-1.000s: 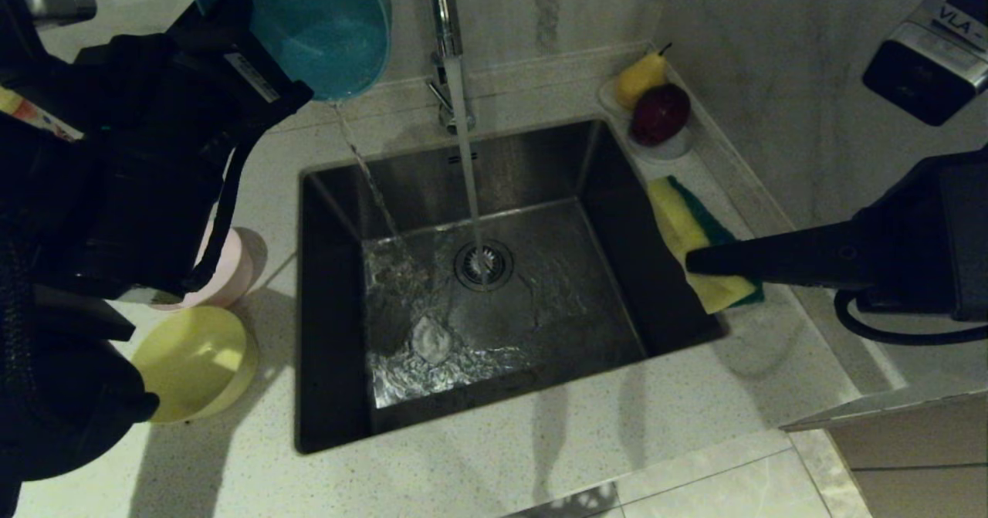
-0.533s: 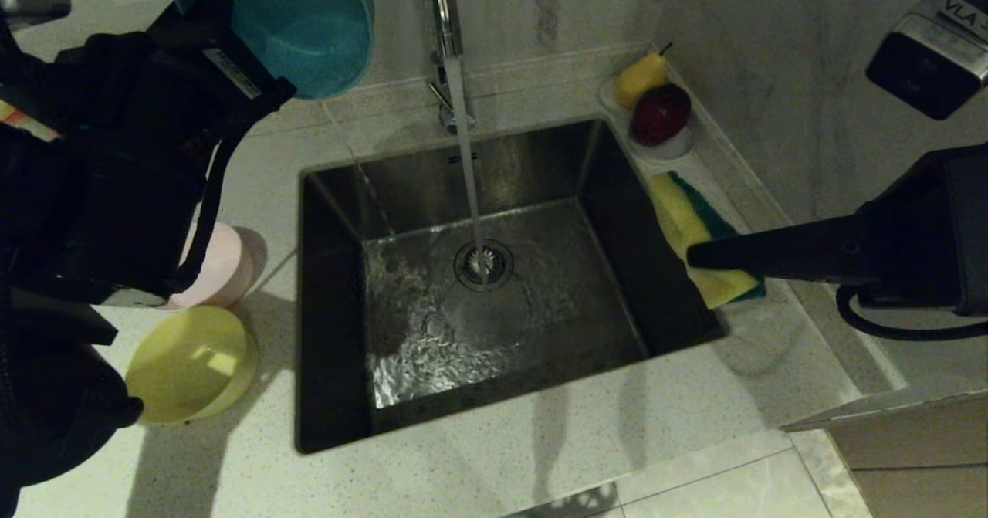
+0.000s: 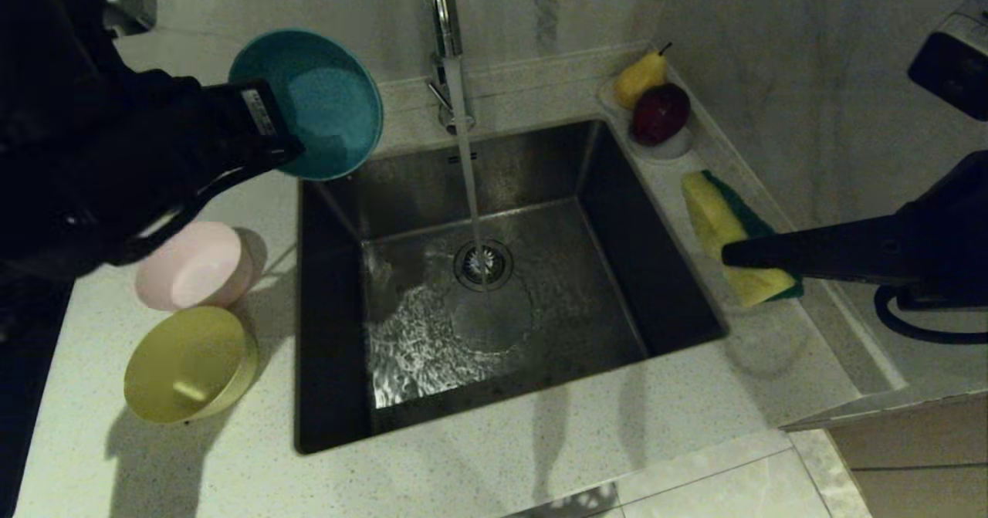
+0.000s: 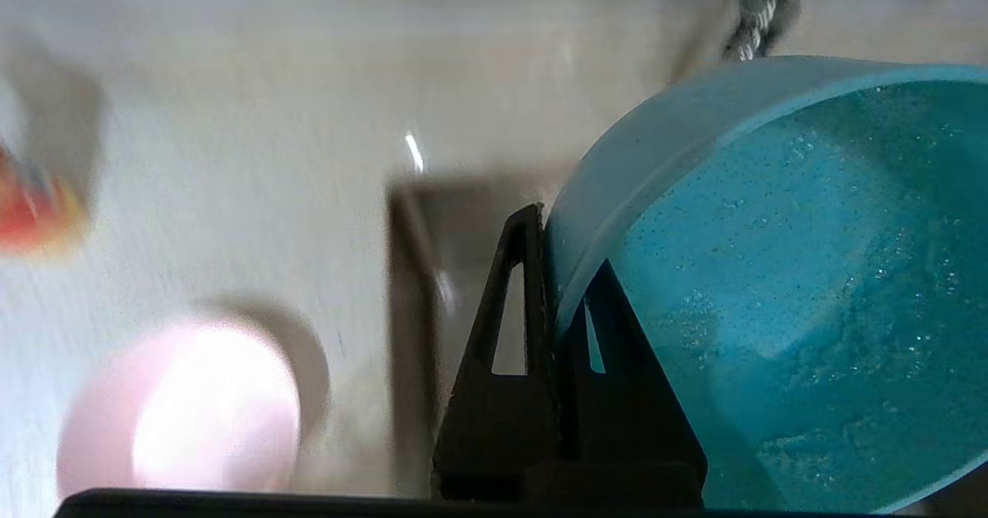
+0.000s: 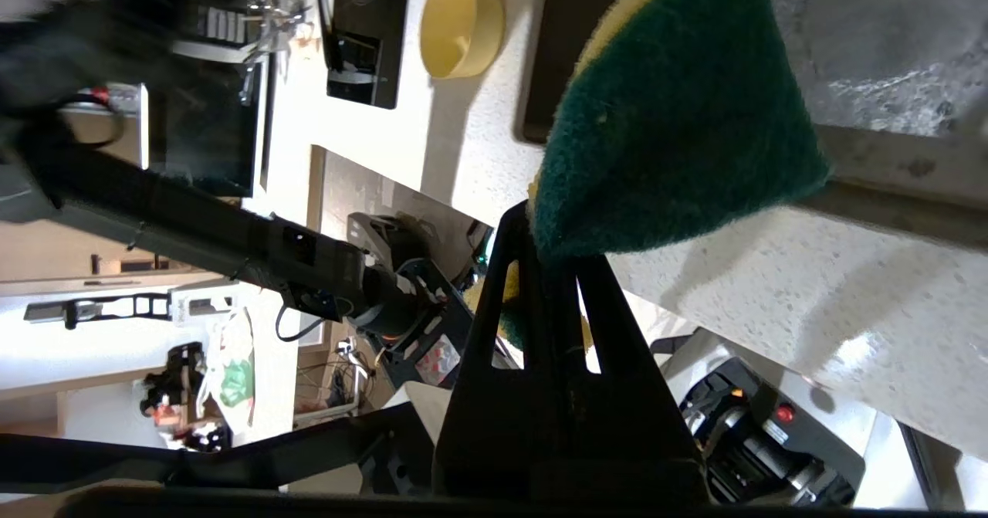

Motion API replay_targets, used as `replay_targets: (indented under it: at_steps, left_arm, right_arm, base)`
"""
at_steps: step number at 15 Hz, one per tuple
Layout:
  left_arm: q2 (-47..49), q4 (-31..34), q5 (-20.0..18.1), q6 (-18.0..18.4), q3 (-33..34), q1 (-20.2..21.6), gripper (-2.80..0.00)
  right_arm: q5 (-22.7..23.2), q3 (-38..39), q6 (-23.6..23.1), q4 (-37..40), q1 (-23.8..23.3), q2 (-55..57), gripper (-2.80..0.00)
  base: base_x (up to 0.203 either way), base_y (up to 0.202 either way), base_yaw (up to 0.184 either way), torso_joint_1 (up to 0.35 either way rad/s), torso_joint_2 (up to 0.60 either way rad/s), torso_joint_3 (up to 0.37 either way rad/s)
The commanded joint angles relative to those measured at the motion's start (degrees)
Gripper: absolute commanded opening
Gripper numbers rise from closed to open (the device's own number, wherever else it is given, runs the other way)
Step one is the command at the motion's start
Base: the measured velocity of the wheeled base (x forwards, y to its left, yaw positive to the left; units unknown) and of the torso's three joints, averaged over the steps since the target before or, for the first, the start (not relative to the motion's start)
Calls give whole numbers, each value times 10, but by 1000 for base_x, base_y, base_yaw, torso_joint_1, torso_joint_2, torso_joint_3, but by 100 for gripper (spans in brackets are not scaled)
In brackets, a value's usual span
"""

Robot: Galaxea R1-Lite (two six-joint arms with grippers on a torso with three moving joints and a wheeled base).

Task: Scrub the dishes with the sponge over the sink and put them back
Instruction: Place the bowl on the table

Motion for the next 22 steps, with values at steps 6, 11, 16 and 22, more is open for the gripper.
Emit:
replay_targets:
  at_steps: [6, 11, 16, 22]
  left_arm:
    - [-28, 616, -141, -249, -324, 156, -280]
    - [-25, 629, -163, -330, -319, 302, -280]
    - [7, 628, -267, -389, -308, 454, -280]
    - [95, 624, -284, -401, -314, 589, -280]
  right_arm:
    - [2, 14, 2, 16, -14, 12, -280]
    - [2, 26, 1, 18, -15, 11, -280]
    - [3, 43, 0, 17, -15, 7, -280]
    - [5, 56, -2, 10, -14, 15, -280]
  base:
    - [0, 0, 0, 0, 0, 0]
    - [0, 0, 0, 0, 0, 0]
    - [0, 0, 0, 0, 0, 0]
    - [0, 0, 0, 0, 0, 0]
